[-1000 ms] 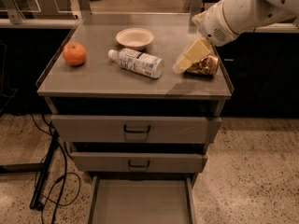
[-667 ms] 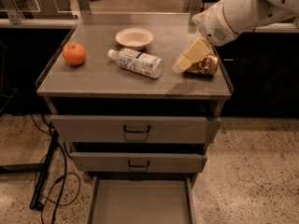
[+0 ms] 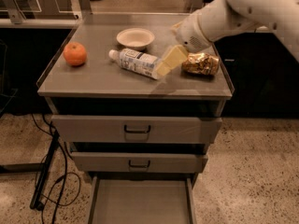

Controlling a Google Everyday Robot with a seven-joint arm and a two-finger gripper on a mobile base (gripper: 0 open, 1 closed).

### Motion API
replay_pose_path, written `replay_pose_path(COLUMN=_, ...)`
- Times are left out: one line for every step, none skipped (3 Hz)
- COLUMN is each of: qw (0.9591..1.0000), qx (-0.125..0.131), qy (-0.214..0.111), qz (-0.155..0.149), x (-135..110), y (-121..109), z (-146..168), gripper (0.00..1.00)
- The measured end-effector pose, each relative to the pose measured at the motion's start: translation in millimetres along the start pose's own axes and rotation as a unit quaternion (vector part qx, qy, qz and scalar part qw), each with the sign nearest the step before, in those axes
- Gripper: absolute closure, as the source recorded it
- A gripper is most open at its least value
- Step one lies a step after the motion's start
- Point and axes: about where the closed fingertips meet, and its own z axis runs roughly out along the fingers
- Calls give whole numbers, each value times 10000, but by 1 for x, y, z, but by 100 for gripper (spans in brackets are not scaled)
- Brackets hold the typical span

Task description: Place blue plastic bottle into bottom drawer

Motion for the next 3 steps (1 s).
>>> replay_pose_path(qw=9996, qx=-258, qy=-96, qz=68, x=-9, y=6, z=29, gripper=0)
replay_pose_path(qw=9991, qx=-395, qy=-63, qz=139, x=-12, y=7, z=55, gripper=0)
replay_pose_path(qw=9986, qx=-482, qy=55, qz=186, x=-9, y=9, z=81, gripper=0)
